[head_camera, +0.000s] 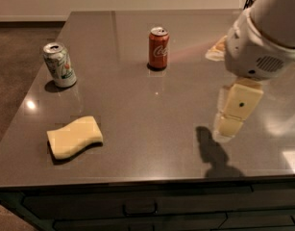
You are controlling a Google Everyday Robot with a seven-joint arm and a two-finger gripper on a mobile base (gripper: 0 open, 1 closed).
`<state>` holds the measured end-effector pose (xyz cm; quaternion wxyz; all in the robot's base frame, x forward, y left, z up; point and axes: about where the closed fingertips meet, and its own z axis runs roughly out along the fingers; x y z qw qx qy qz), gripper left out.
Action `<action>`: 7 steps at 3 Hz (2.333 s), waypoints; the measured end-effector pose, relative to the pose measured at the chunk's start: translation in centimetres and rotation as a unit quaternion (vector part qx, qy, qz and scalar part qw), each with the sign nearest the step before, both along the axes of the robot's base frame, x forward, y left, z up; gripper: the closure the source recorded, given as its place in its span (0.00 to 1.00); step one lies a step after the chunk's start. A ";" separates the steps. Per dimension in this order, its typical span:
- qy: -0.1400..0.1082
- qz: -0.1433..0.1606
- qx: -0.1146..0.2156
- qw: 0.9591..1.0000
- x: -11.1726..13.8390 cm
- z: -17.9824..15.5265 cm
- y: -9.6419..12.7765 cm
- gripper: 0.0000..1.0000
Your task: Pick sponge
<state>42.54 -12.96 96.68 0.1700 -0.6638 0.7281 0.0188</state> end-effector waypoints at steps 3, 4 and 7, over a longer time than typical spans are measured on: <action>0.037 0.146 0.057 0.987 -3.7 -3.1 16.2 0.00; 0.048 0.173 0.074 0.981 -4.5 -4.4 19.8 0.00; 0.068 0.177 0.114 0.975 -2.9 -9.0 26.5 0.00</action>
Offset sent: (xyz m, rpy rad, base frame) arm -0.0368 0.1813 -0.0366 0.1347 0.1009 0.3375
